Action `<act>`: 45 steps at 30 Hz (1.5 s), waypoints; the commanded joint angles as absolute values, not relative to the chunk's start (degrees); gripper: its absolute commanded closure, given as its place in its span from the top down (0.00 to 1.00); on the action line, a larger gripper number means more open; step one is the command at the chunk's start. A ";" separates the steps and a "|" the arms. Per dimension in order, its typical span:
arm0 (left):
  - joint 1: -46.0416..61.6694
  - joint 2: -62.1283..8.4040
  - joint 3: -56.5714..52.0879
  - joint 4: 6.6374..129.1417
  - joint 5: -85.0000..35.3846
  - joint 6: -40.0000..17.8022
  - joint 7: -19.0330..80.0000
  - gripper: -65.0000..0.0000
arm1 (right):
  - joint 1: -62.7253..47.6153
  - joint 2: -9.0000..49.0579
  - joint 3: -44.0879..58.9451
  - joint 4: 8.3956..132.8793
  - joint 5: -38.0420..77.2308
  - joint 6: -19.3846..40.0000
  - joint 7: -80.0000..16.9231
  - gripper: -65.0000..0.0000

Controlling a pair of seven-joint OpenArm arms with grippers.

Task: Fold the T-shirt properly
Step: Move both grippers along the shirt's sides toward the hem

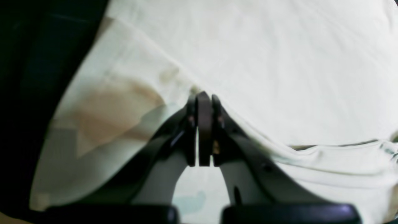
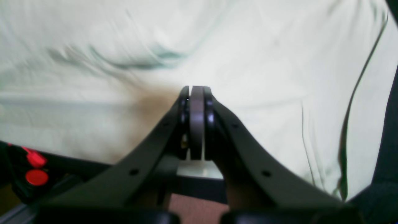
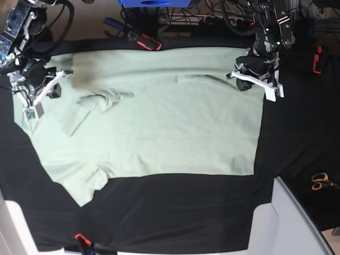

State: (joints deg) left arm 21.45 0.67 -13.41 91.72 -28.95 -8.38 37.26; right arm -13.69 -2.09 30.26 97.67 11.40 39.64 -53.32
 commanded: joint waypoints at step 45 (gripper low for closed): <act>9.19 -13.14 -22.81 88.48 -29.05 -8.57 49.27 0.36 | 37.14 21.76 28.53 7.34 -9.01 29.14 2.42 0.77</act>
